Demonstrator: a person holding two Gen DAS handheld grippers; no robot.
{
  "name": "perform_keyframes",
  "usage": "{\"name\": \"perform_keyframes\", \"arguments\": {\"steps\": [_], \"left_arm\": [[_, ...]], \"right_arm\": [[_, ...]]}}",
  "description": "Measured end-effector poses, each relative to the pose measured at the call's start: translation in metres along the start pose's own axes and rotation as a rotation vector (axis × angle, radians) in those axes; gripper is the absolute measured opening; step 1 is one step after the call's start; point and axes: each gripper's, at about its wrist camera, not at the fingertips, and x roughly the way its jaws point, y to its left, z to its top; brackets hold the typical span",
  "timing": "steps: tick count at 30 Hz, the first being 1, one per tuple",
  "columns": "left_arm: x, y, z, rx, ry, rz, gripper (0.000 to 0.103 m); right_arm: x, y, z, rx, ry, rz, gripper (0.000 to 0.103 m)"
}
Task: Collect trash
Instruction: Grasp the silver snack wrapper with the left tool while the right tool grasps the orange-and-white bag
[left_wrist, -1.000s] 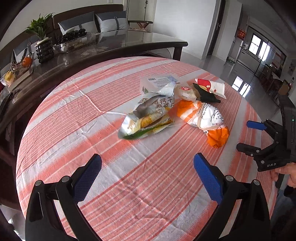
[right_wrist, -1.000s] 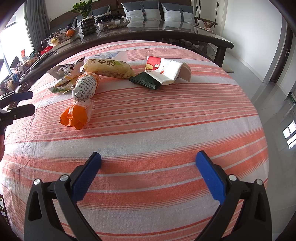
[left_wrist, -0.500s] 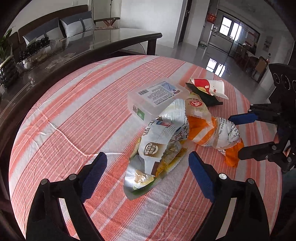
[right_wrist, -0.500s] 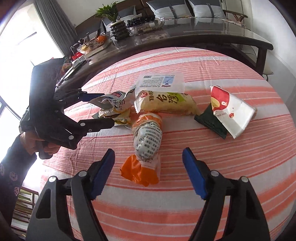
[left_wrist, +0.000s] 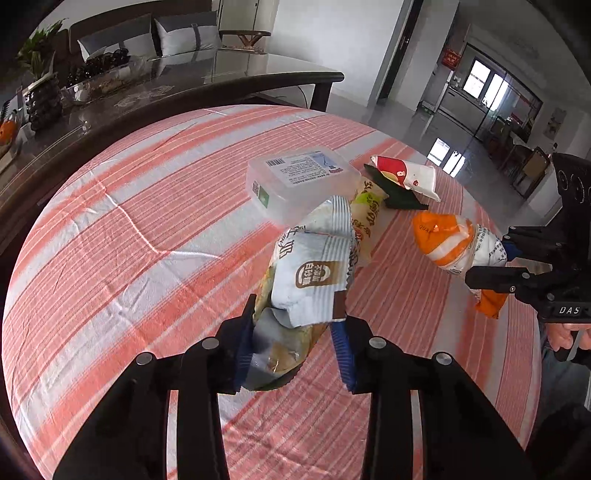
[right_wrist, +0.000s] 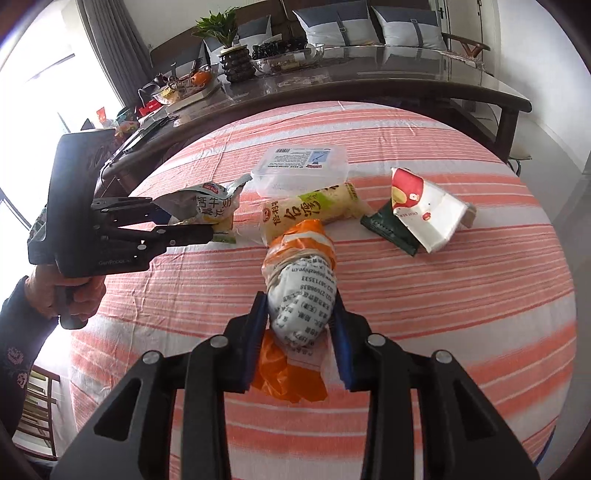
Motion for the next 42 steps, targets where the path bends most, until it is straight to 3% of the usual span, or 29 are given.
{"name": "perform_keyframes", "arguments": {"steps": [7, 8, 10, 11, 12, 16, 22, 26, 29, 35, 37, 39, 40, 42], "left_arm": [[-0.036, -0.054, -0.065, -0.145, -0.03, 0.038, 0.04], [-0.038, -0.06, -0.071, -0.15, -0.042, 0.045, 0.046], [-0.044, -0.07, -0.081, -0.14, -0.06, 0.046, 0.067], [-0.046, -0.073, -0.085, -0.133, -0.066, 0.054, 0.078], [-0.046, -0.075, -0.087, -0.124, -0.066, 0.061, 0.083], [-0.037, -0.076, -0.092, -0.106, -0.012, 0.069, 0.087], [-0.045, -0.074, -0.095, -0.087, -0.019, 0.056, 0.088], [-0.057, -0.074, -0.08, -0.067, -0.062, 0.027, 0.088], [-0.051, -0.073, -0.065, -0.043, -0.047, -0.012, 0.091], [-0.018, -0.063, -0.047, -0.031, 0.058, -0.008, 0.091], [-0.016, -0.064, -0.043, -0.015, 0.06, 0.013, 0.09], [-0.016, -0.065, -0.042, -0.012, 0.06, 0.021, 0.072], [-0.017, -0.065, -0.042, -0.014, 0.06, 0.021, 0.067], [-0.018, -0.065, -0.046, -0.017, 0.06, 0.031, 0.045]], "right_arm": [[-0.035, -0.001, -0.06, -0.065, 0.003, -0.104, 0.033], [-0.034, -0.003, -0.068, -0.059, 0.006, -0.113, 0.035], [-0.03, -0.005, -0.079, -0.039, 0.008, -0.123, 0.052], [-0.028, -0.005, -0.084, -0.032, 0.008, -0.129, 0.067], [-0.028, -0.007, -0.089, -0.027, 0.004, -0.133, 0.071], [-0.027, -0.003, -0.099, -0.024, 0.018, -0.129, 0.072], [-0.042, -0.009, -0.103, 0.02, 0.047, -0.092, 0.073], [-0.056, -0.021, -0.091, 0.077, 0.048, -0.054, 0.073], [-0.055, -0.031, -0.076, 0.13, 0.084, -0.015, 0.073], [-0.035, -0.041, -0.049, 0.158, 0.153, -0.008, 0.072], [-0.028, -0.045, -0.046, 0.177, 0.169, 0.005, 0.065], [-0.027, -0.045, -0.046, 0.176, 0.171, 0.005, 0.04], [-0.03, -0.042, -0.046, 0.163, 0.167, 0.003, 0.04], [-0.038, -0.035, -0.048, 0.129, 0.145, -0.014, 0.039]]}}
